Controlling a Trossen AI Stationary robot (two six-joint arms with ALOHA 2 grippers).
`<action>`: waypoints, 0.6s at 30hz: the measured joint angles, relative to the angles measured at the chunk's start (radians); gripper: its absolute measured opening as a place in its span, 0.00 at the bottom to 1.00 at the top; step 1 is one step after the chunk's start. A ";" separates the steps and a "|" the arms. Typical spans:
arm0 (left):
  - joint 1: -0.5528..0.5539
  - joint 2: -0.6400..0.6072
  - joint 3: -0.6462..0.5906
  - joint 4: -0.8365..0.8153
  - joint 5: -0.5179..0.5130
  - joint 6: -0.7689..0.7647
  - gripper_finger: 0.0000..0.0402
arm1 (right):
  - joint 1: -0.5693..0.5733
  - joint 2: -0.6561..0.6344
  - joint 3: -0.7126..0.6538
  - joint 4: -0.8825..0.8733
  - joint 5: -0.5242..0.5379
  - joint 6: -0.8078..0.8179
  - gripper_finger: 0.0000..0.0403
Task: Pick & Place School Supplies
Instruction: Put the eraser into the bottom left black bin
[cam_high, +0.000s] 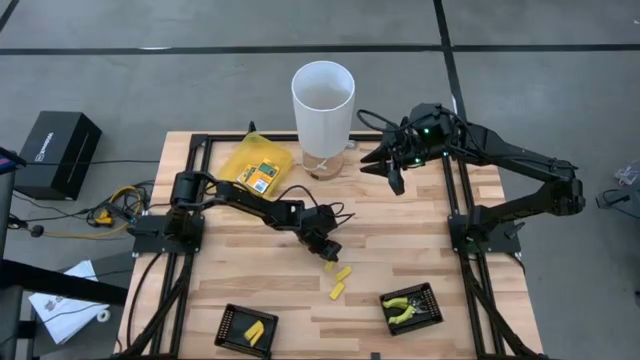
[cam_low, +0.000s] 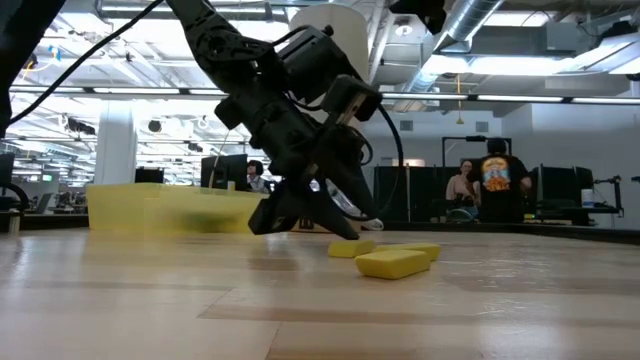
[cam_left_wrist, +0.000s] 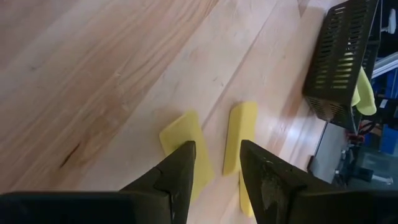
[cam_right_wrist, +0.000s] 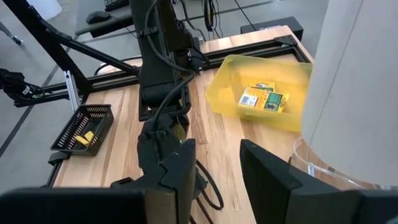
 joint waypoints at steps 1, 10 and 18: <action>0.001 0.000 -0.001 -0.002 0.004 0.000 0.33 | 0.000 0.000 0.000 -0.003 0.000 0.000 0.29; 0.004 0.001 -0.012 -0.011 0.034 0.000 0.31 | 0.000 0.000 0.000 -0.004 0.000 0.000 0.29; 0.019 0.003 -0.043 -0.047 0.069 0.015 0.26 | 0.000 0.000 0.000 -0.004 0.000 0.000 0.29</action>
